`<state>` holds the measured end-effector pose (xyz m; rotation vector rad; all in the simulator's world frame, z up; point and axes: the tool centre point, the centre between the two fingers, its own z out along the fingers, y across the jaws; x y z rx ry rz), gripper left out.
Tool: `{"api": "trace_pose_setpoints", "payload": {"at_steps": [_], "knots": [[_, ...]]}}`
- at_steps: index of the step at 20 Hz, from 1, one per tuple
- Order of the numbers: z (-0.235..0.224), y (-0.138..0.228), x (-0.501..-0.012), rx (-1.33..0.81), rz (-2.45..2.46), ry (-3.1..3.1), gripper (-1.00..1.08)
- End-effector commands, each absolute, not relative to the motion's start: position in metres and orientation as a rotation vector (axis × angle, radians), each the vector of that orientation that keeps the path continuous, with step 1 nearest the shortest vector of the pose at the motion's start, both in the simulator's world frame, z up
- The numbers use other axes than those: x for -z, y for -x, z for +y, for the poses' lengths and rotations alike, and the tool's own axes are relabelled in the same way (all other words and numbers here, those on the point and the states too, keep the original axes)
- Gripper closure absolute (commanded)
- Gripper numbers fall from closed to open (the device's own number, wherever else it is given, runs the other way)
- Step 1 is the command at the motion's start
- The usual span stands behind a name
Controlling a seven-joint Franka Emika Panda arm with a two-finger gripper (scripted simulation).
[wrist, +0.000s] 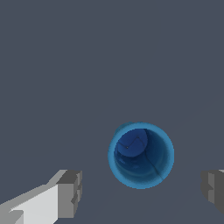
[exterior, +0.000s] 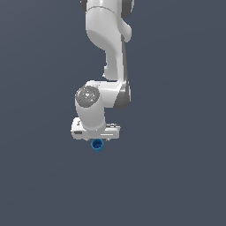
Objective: Pick up the object and move it to a goal position.
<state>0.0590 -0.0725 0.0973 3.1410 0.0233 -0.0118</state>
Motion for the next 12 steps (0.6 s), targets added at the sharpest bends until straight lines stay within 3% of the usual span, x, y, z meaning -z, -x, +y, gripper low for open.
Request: {"api": "trace_pose_setpoints", "payload": {"at_steps": [1,12], "knots": [[-0.076,-0.064,-0.093,0.004,0.026,-3.141,-0.92],[-0.078,-0.065,-0.077,0.002,0.026,-3.141,-0.92]]}}
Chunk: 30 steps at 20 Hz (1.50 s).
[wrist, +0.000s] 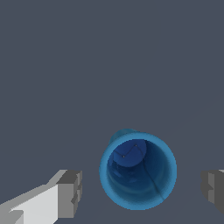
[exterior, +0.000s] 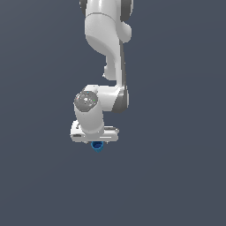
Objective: Pick up the object and move it to a goal position.
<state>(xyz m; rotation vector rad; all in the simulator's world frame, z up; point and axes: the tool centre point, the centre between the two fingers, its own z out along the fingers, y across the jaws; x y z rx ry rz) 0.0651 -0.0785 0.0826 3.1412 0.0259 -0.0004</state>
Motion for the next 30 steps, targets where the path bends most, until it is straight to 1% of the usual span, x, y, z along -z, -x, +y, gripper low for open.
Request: {"api": "trace_pose_setpoints", "payload": {"at_steps": [1,7,12,13,24,30], "knots": [[-0.079,-0.065,-0.072,0.002,0.026,-3.141,-0.92],[-0.079,-0.064,-0.043,0.001,0.027,-3.141,-0.92],[-0.079,-0.066,-0.04,0.0,0.027,-3.141,-0.92],[-0.079,-0.066,-0.04,0.0,0.027,-3.141,1.08],[-0.078,-0.066,-0.04,0.001,0.027,-3.141,1.08],[-0.058,-0.064,-0.052,0.001,0.027,-3.141,1.08]]}}
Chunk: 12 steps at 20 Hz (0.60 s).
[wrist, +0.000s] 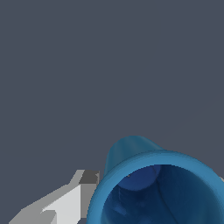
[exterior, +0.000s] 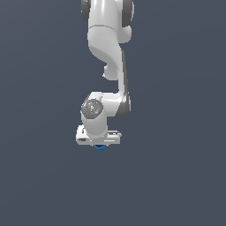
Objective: Pick up the object and move it to a goal position.
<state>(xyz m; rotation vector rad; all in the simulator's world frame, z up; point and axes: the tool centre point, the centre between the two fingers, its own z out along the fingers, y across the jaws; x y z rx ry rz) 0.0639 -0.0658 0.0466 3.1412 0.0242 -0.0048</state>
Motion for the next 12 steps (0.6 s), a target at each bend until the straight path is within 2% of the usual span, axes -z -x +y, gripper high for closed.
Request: {"api": "trace_pose_setpoints", "payload": {"at_steps": [1,12], "knots": [[-0.051,-0.064,-0.055,0.001,0.027,-3.141,1.08],[0.061,-0.059,-0.117,0.0,0.027,-3.141,1.08]]}}
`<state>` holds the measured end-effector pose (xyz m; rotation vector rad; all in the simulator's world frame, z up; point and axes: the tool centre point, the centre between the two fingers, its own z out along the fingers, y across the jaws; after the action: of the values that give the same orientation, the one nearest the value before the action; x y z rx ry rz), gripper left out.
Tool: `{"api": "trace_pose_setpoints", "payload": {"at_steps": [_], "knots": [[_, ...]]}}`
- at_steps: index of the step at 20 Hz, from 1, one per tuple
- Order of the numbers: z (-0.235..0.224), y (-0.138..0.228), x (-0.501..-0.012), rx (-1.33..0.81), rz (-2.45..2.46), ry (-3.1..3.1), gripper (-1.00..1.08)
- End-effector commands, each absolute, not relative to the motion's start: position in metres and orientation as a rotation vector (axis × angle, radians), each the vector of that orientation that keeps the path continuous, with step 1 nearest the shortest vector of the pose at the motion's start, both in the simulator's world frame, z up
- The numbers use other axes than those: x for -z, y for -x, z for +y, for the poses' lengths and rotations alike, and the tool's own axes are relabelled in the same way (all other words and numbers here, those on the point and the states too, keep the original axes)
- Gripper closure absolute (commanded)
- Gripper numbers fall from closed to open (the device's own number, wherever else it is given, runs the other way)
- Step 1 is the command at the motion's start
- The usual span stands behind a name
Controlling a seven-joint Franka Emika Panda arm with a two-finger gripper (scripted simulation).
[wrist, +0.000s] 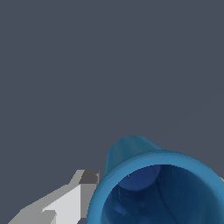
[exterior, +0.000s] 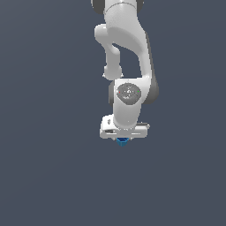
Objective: Pick up the object and move it to a goal position.
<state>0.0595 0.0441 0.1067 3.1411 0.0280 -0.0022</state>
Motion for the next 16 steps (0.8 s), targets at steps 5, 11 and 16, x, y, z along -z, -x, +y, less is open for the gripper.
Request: {"api": "trace_pose_setpoints", "payload": {"at_steps": [5,11,16], "knots": [[0.115,-0.057,-0.147,0.0,0.027,-3.141,1.08],[0.169,-0.058,-0.176,0.0,0.027,-3.141,1.08],[0.191,-0.059,-0.188,0.0,0.027,-3.141,1.08]]}}
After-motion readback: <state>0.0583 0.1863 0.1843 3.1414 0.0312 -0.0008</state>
